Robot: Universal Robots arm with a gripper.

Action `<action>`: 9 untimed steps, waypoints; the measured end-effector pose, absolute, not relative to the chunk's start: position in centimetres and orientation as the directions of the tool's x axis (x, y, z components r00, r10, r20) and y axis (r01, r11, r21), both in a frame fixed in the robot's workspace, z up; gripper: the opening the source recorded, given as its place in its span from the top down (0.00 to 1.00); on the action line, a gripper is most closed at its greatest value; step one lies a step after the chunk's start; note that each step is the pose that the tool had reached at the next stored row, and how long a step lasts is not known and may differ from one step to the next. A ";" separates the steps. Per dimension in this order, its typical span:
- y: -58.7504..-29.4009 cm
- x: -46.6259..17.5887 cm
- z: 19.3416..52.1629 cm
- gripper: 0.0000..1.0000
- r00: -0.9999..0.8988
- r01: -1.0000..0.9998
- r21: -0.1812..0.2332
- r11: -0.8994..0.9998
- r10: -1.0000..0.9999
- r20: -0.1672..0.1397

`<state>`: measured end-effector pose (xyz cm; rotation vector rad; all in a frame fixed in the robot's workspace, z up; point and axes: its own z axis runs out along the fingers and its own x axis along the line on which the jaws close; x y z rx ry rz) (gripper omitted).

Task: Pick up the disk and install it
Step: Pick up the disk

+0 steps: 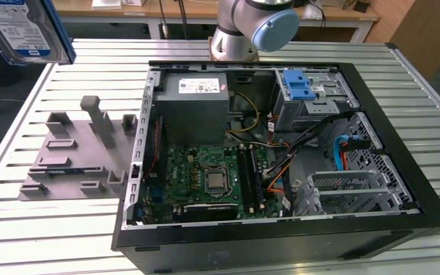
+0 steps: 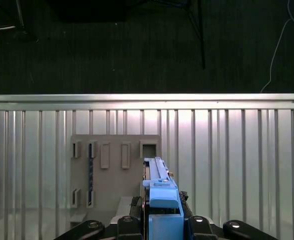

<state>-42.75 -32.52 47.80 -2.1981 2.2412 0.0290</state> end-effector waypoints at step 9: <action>-32.5 -42.8 48.5 0.64 -0.020 -1.000 0.012 0.019 -1.000 -0.015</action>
